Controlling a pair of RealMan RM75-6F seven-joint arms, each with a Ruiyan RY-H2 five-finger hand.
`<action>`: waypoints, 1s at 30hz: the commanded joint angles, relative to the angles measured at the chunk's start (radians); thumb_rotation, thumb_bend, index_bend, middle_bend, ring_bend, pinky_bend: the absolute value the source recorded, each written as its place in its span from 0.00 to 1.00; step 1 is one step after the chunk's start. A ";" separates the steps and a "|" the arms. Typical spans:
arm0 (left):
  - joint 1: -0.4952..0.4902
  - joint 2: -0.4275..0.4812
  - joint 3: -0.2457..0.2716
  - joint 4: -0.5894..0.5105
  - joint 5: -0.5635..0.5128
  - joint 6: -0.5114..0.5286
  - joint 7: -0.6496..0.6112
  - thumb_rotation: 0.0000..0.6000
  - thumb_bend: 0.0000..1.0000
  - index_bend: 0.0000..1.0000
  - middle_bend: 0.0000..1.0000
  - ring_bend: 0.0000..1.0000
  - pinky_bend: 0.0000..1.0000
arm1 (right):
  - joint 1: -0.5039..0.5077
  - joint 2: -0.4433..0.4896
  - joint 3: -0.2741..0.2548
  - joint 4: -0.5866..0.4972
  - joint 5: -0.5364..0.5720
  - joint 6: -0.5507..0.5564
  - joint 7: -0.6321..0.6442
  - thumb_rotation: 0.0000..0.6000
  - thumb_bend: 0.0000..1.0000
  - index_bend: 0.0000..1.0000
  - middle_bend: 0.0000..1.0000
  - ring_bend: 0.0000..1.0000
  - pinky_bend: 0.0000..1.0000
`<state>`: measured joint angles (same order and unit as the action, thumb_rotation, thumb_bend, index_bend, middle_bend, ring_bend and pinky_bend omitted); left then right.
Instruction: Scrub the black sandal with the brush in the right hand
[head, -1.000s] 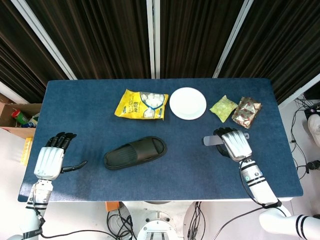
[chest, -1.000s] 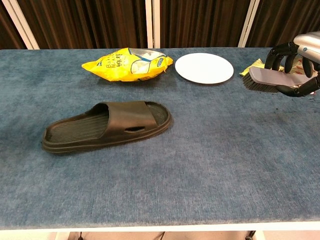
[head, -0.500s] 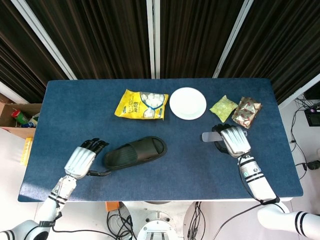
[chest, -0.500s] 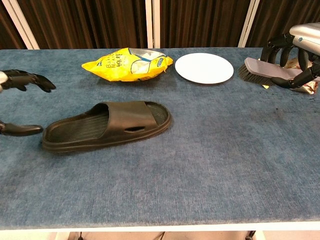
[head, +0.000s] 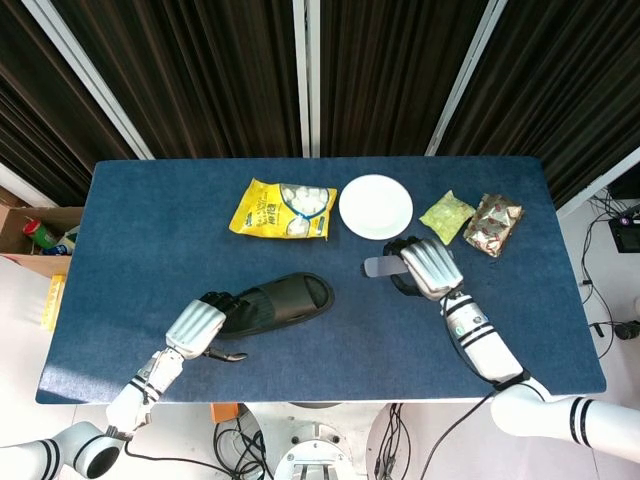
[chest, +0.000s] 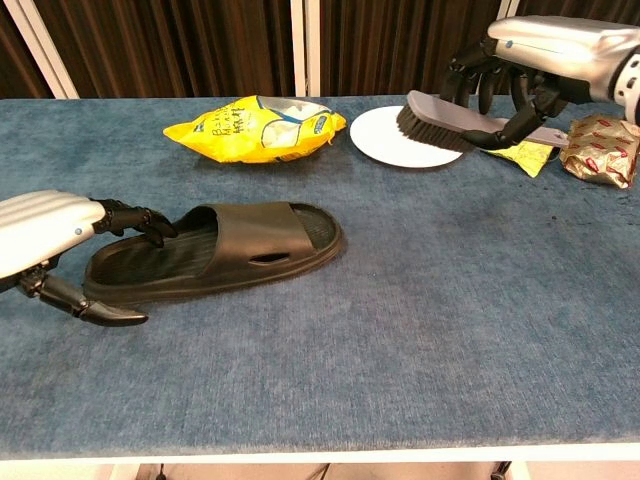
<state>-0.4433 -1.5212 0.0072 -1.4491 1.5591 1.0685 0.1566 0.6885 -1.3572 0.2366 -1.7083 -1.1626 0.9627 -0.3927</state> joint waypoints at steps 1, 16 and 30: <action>-0.005 -0.012 0.006 0.023 0.000 0.001 -0.036 0.42 0.07 0.22 0.28 0.22 0.31 | 0.038 -0.028 0.007 -0.005 0.025 -0.025 -0.039 1.00 0.48 0.94 0.75 0.64 0.64; -0.006 -0.029 0.033 0.082 0.012 0.022 -0.162 0.59 0.12 0.24 0.36 0.29 0.41 | 0.205 -0.137 0.001 -0.010 0.157 -0.080 -0.231 1.00 0.48 0.95 0.75 0.65 0.65; -0.016 -0.029 0.041 0.102 0.019 0.029 -0.188 0.67 0.16 0.24 0.36 0.31 0.43 | 0.338 -0.209 -0.030 0.030 0.287 -0.133 -0.316 1.00 0.48 0.97 0.76 0.66 0.66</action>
<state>-0.4596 -1.5507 0.0481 -1.3469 1.5779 1.0977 -0.0320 1.0198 -1.5603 0.2107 -1.6843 -0.8821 0.8353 -0.7065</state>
